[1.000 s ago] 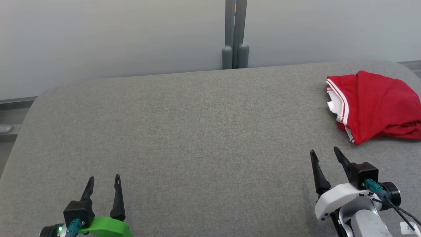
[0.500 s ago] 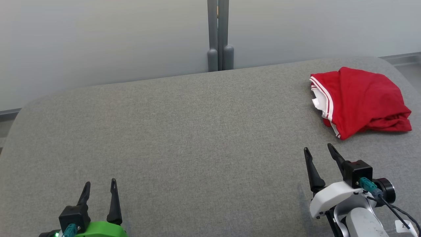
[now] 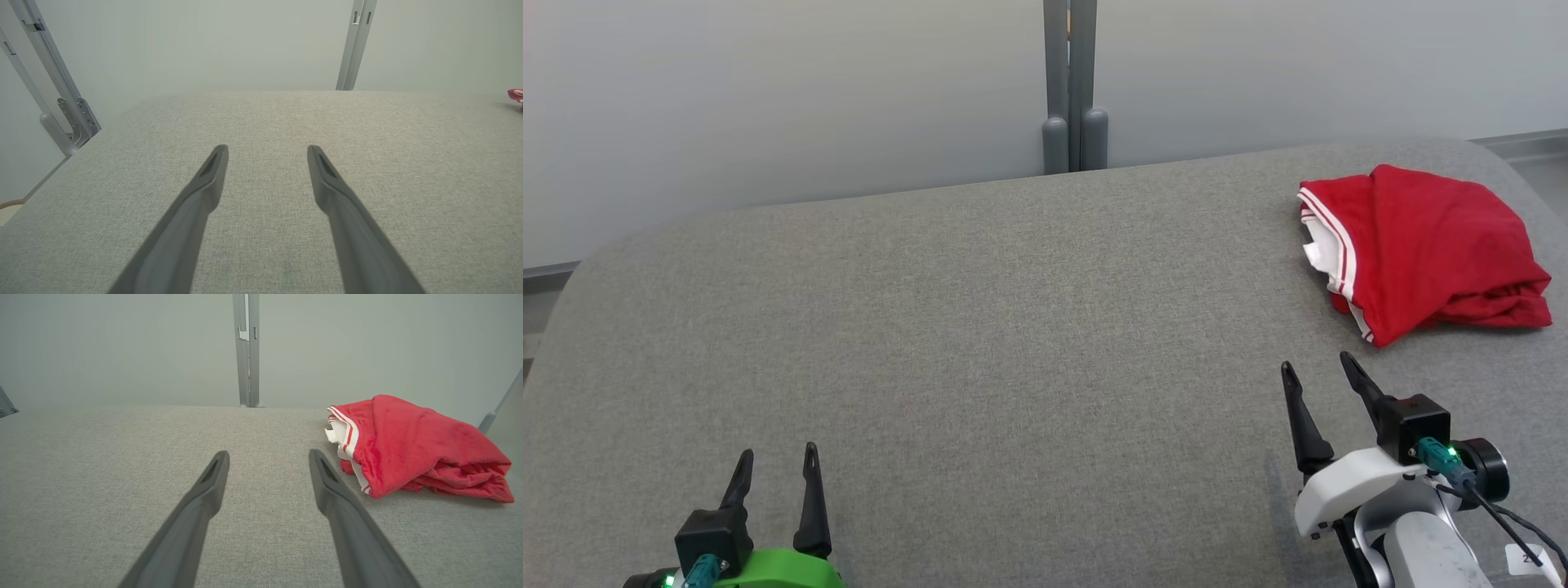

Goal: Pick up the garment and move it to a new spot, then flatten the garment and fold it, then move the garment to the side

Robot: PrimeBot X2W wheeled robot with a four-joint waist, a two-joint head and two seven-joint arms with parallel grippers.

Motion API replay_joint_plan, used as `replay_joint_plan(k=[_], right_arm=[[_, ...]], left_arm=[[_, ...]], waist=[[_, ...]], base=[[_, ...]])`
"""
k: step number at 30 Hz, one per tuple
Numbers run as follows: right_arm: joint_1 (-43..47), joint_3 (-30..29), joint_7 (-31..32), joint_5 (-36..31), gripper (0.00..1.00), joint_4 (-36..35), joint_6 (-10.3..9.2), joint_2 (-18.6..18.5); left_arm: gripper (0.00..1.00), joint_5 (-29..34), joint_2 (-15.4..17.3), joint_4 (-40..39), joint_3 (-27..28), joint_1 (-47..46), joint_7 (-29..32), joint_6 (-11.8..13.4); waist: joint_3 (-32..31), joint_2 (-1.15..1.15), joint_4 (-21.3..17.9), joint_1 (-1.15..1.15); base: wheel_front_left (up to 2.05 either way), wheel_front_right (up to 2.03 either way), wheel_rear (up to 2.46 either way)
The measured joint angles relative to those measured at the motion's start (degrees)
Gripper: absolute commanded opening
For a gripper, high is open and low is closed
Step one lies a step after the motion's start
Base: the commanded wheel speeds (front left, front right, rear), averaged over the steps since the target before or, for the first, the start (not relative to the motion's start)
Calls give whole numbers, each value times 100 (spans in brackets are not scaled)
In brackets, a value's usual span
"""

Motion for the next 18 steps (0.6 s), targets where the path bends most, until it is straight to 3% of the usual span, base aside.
replay_joint_plan(k=[18], right_arm=[[-141, -97, 0, -177, 100, 204, 0, 4]], left_arm=[[100, -4, 0, 75, -75, -1, 0, -16]], waist=[[35, 0, 59, 0]], base=[[0, 0, 0]])
